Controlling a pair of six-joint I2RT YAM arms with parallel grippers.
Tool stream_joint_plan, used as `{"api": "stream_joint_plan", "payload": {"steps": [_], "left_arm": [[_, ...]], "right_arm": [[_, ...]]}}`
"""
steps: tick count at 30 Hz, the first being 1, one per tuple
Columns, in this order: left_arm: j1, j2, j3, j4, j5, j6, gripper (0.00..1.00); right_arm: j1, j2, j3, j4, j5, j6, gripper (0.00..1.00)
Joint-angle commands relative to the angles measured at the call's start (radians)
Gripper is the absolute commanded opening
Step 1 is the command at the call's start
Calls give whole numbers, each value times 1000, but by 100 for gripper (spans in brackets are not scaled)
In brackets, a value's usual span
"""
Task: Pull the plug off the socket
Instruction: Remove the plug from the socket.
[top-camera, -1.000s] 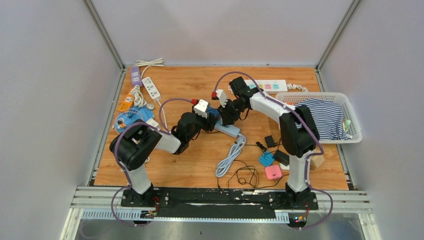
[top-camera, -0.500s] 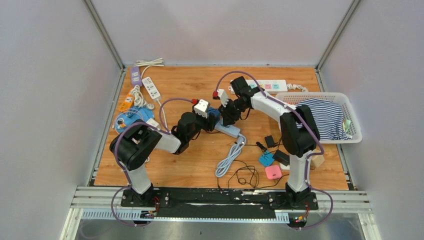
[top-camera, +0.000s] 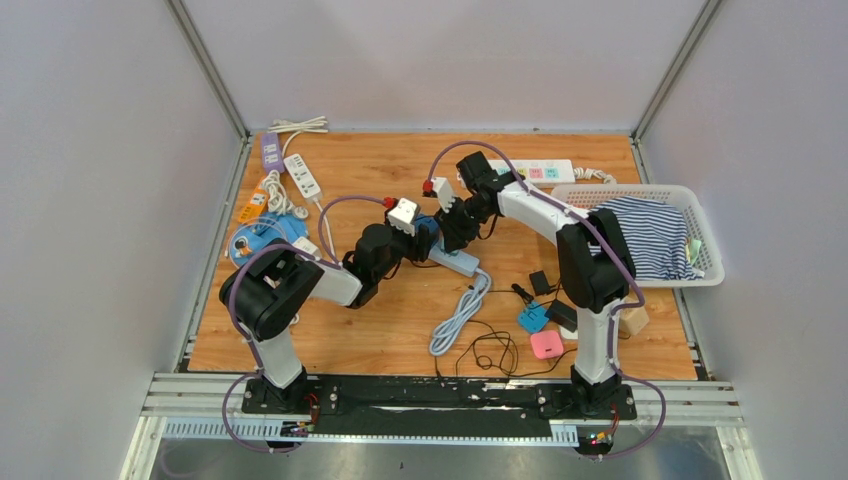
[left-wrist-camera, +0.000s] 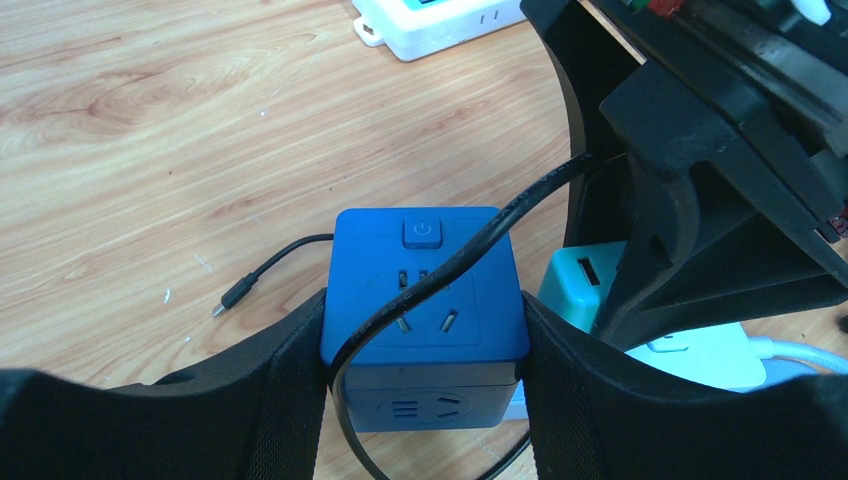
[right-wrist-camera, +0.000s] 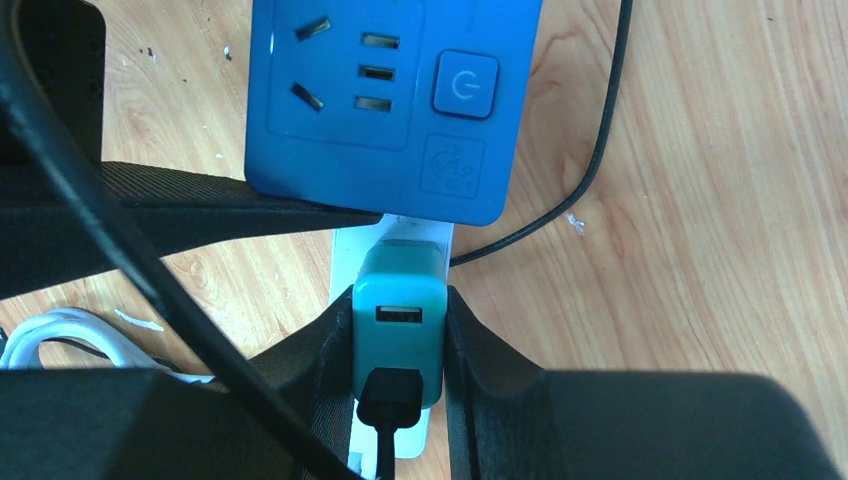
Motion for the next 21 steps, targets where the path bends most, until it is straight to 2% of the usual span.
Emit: {"api": "stream_joint_plan", "payload": {"steps": [1, 6, 10, 12, 17, 19, 21], "left_arm": [[-10, 33, 14, -41, 37, 20, 0], [-13, 32, 14, -41, 39, 24, 0], [-13, 33, 14, -41, 39, 24, 0], [-13, 32, 14, -41, 39, 24, 0], [-14, 32, 12, -41, 39, 26, 0], [-13, 32, 13, -41, 39, 26, 0], [-13, 34, 14, -41, 39, 25, 0]], "right_arm": [[20, -32, 34, 46, -94, 39, 0], [39, -23, 80, -58, -343, -51, 0], [70, -22, 111, -121, -389, -103, 0], [76, -18, 120, -116, -324, -91, 0], [72, -12, 83, 5, 77, 37, 0], [55, -13, 69, 40, 142, 72, 0], [38, -19, 58, 54, 127, 83, 0]]}}
